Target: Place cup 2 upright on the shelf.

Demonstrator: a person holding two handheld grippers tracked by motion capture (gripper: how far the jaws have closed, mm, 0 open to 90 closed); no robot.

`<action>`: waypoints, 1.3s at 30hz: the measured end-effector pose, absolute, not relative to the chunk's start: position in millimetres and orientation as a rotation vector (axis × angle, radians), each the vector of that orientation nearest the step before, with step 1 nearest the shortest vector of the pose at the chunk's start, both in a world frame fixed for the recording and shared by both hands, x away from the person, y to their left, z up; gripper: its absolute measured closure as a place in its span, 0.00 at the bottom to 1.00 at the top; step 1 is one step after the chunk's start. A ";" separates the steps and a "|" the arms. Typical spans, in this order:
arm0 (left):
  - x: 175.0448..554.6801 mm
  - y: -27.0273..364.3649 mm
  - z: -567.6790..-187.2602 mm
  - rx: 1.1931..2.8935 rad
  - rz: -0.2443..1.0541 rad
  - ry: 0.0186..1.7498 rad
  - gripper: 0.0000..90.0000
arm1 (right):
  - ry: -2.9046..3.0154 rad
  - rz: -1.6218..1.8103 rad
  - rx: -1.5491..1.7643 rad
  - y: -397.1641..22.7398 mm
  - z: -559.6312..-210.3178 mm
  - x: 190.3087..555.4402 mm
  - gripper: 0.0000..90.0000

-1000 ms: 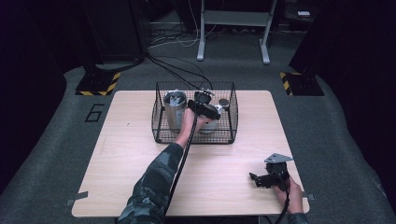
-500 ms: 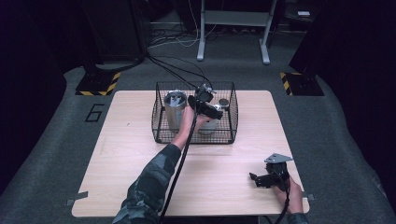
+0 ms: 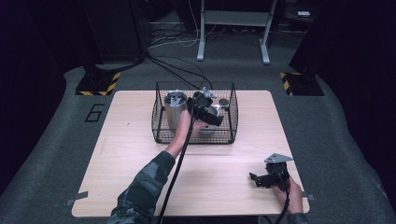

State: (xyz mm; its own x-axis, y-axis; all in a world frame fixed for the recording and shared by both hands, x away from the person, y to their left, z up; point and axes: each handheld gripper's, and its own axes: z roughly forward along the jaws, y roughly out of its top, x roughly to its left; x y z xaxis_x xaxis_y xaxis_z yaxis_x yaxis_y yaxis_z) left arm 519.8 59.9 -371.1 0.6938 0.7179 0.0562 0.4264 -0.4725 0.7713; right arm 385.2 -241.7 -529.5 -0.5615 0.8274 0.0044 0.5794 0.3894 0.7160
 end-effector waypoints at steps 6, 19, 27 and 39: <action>499.1 71.3 -367.1 2.122 0.484 0.826 0.00 | 2.298 0.963 1.214 -241.9 -529.8 385.5 0.00; 452.6 113.7 -378.2 2.067 0.469 0.820 0.00 | 2.299 0.963 1.214 -241.9 -529.8 385.5 0.00; 428.9 140.9 -391.4 2.027 0.441 0.825 0.00 | 2.298 0.963 1.214 -241.8 -529.8 385.4 0.00; 397.1 194.5 -428.8 1.997 0.478 0.913 0.00 | 2.297 0.962 1.216 -241.8 -529.8 385.3 0.00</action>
